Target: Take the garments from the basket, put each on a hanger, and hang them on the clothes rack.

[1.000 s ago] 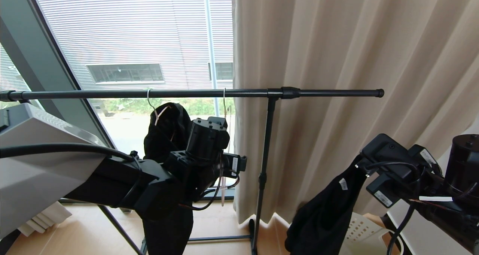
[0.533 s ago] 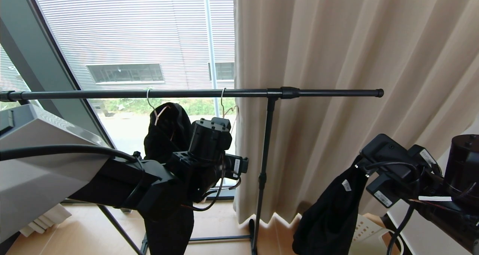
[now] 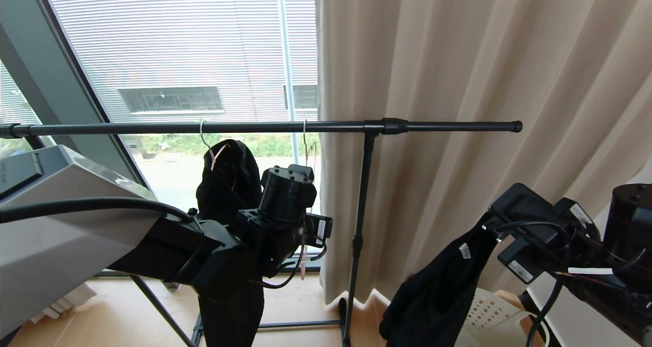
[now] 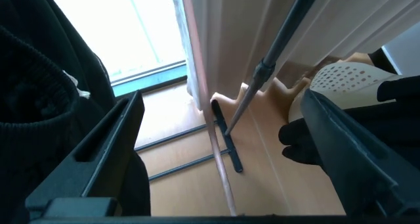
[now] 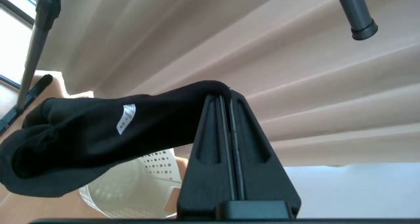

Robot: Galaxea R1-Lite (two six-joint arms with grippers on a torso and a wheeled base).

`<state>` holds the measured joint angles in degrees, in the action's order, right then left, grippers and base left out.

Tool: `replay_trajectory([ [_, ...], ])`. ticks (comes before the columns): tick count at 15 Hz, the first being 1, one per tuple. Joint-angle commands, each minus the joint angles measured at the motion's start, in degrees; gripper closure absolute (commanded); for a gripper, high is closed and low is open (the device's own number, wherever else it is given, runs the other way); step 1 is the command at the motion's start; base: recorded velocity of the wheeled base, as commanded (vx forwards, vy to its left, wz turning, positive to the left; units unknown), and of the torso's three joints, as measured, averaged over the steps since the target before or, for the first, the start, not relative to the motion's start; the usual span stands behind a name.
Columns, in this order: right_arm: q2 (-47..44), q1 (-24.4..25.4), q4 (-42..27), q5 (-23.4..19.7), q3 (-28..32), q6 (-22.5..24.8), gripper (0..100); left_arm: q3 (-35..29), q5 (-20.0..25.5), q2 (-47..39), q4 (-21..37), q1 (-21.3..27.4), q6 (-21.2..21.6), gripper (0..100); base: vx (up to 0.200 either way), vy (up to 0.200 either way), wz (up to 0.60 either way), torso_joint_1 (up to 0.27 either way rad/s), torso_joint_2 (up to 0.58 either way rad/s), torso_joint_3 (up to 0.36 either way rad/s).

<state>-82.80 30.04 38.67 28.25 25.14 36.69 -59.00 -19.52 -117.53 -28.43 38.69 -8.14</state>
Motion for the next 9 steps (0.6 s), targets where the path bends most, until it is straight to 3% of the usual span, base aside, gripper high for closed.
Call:
replay_trajectory([
  [1,-0.1,0.0,0.0,0.1,0.0,0.0,100,0.0,-0.1,-0.6,0.0,0.1,0.0,100,0.000,0.000,0.00,0.000,0.00,0.000],
  [9,0.1,0.0,0.1,-0.4,0.0,0.0,100,-1.2,-0.1,-0.2,-0.1,-1.3,0.1,100,0.000,0.000,0.00,0.000,0.00,0.000],
])
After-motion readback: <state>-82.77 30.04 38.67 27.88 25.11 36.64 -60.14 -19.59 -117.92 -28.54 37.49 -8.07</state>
